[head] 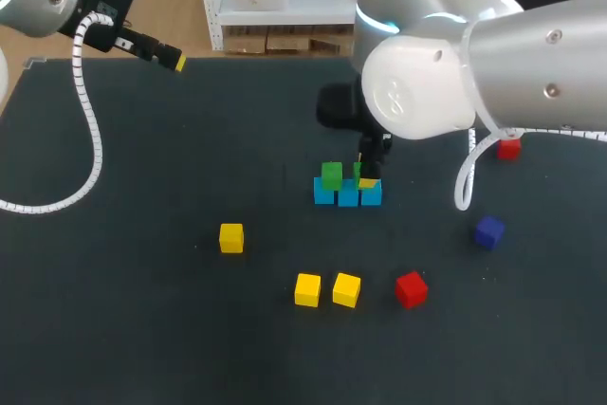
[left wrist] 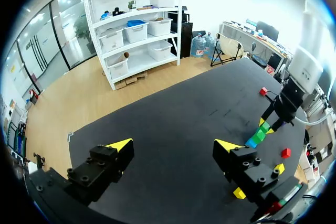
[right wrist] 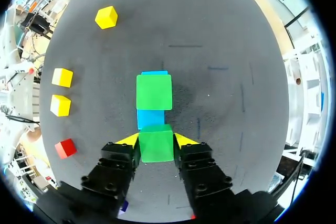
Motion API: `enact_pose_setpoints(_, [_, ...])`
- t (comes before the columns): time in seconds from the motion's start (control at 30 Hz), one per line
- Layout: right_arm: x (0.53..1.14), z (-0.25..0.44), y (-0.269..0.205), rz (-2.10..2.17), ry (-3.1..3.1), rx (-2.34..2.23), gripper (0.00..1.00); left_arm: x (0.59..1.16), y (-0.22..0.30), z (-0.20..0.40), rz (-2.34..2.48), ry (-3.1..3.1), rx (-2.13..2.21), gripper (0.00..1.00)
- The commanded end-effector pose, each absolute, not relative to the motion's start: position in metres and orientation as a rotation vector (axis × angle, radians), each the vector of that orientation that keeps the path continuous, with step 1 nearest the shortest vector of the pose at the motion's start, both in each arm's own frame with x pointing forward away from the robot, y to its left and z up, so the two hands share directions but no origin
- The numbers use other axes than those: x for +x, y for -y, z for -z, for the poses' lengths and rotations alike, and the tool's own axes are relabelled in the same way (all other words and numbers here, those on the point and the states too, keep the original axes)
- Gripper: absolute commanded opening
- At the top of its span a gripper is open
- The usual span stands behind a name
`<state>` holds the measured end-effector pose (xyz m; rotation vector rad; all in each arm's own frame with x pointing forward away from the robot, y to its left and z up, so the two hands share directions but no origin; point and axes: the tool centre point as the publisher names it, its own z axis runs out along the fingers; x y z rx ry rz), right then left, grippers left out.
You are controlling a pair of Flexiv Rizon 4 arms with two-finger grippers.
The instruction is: Place the blue cubes, place green cubes on the blue cubes, place the yellow cubes on the green cubes, then place the red cubes on the yellow cubes, and place purple cube on the red cubes.
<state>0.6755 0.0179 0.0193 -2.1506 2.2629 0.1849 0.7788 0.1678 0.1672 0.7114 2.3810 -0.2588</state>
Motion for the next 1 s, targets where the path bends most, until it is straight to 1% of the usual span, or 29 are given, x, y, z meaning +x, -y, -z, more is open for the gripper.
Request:
enact_pose_setpoints(0.03, [0.674, -0.019, -0.017, -0.185, -2.257, -2.15, 0.32, 0.779, -0.168, -0.167, 0.263, -2.378, 0.714, 1.0])
enact_pose_setpoints(0.17, [0.673, -0.019, -0.017, -0.185, -2.256, -2.149, 0.28, 0.779, -0.168, -0.167, 0.263, -2.378, 0.714, 1.0])
enact_pose_setpoints(0.3, [0.672, -0.019, -0.017, -0.18, -2.256, -2.15, 0.34, 0.779, -0.168, -0.167, 0.263, -2.378, 0.714, 1.0])
enact_pose_setpoints(0.33, [0.672, -0.019, -0.017, -0.179, -2.256, -2.151, 0.36, 0.779, -0.168, -0.167, 0.263, -2.378, 0.714, 1.0])
enact_pose_setpoints(0.37, [0.672, -0.019, -0.017, -0.179, -2.256, -2.152, 0.43, 0.779, -0.168, -0.167, 0.263, -2.378, 0.714, 1.0])
enact_pose_setpoints(0.4, [0.671, -0.019, -0.017, -0.18, -2.257, -2.152, 0.46, 0.779, -0.168, -0.167, 0.263, -2.378, 0.714, 1.0])
enact_pose_setpoints(0.53, [0.671, -0.019, -0.017, -0.182, -2.255, -2.156, 0.46, 0.779, -0.168, -0.167, 0.263, -2.378, 0.714, 1.0])
enact_pose_setpoints(0.6, [0.671, -0.019, -0.017, -0.183, -2.253, -2.155, 0.49, 0.779, -0.168, -0.167, 0.263, -2.378, 0.714, 1.0])
enact_pose_setpoints(0.7, [0.67, -0.02, -0.017, -0.185, -2.25, -2.155, 0.49, 0.779, -0.168, -0.167, 0.263, -2.378, 0.714, 1.0])
enact_pose_setpoints(0.73, [0.67, -0.02, -0.017, -0.186, -2.249, -2.154, 0.51, 0.779, -0.168, -0.167, 0.263, -2.378, 0.714, 1.0])
enact_pose_setpoints(0.77, [0.67, -0.021, -0.016, -0.186, -2.25, -2.151, 0.65, 0.779, -0.168, -0.167, 0.263, -2.378, 0.714, 1.0])
enact_pose_setpoints(0.8, [0.669, -0.022, -0.015, -0.185, -2.25, -2.146, 1.0, 0.779, -0.168, -0.167, 0.263, -2.378, 0.714, 1.0])
enact_pose_setpoints(1.0, [0.662, -0.034, -0.005, -0.175, -2.251, -2.086, 1.0, 0.779, -0.168, -0.167, 0.263, -2.378, 0.714, 1.0])
